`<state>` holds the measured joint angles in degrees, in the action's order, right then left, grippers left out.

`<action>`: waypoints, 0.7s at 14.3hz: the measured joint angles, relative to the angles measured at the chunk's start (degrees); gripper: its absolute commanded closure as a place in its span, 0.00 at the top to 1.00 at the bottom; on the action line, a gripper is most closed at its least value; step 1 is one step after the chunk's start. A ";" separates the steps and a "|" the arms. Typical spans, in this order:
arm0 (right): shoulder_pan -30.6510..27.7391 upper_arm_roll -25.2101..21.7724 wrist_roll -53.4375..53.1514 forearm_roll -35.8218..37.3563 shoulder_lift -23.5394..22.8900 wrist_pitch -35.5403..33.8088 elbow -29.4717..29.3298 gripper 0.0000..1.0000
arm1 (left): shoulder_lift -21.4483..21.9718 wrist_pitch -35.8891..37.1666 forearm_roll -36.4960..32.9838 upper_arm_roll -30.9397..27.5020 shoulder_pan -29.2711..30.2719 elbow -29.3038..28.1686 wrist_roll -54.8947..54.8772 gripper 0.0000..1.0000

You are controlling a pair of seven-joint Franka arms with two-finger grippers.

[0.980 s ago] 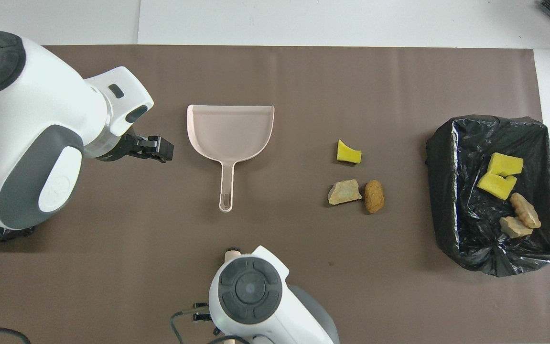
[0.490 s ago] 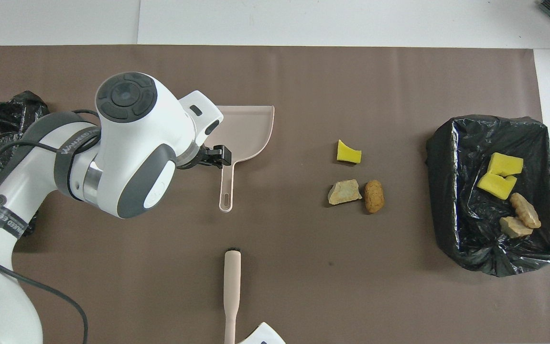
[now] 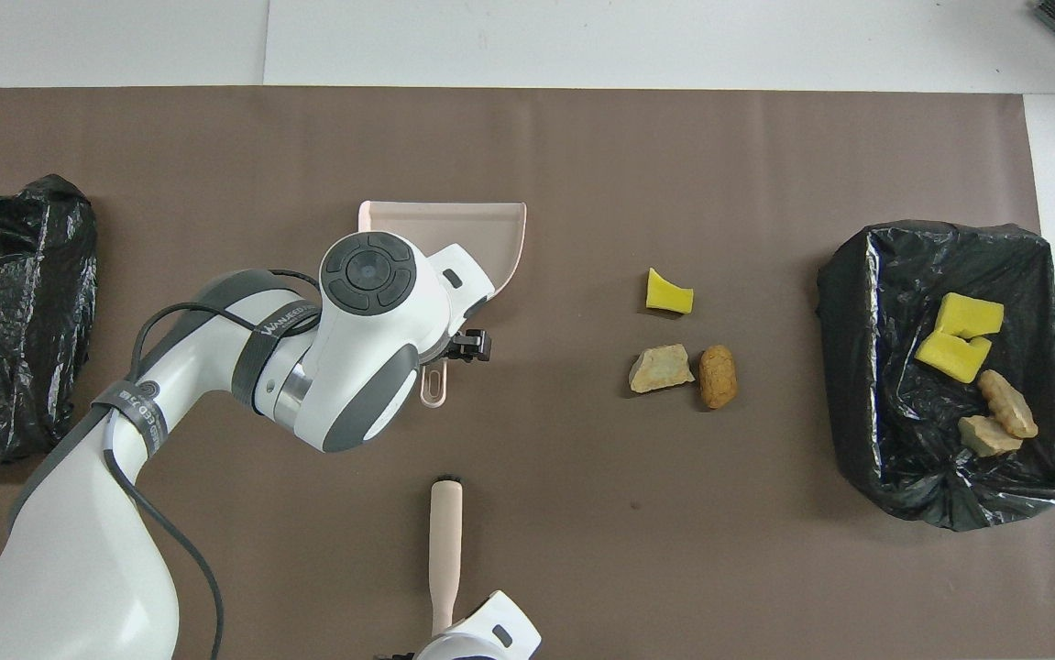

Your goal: Sweep and dump trash in bin

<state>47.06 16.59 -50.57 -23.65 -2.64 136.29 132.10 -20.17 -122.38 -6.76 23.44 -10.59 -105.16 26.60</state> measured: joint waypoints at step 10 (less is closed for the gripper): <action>-0.04 -0.16 0.00 0.00 -0.26 0.38 -0.08 0.08 | 0.04 -1.63 -8.51 -0.01 0.00 -0.01 0.04 0.06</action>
<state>47.02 16.43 -50.57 -23.65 -2.90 136.67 132.01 -20.14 -124.00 -15.27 23.42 -10.59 -105.17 26.63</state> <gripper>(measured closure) 0.282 0.687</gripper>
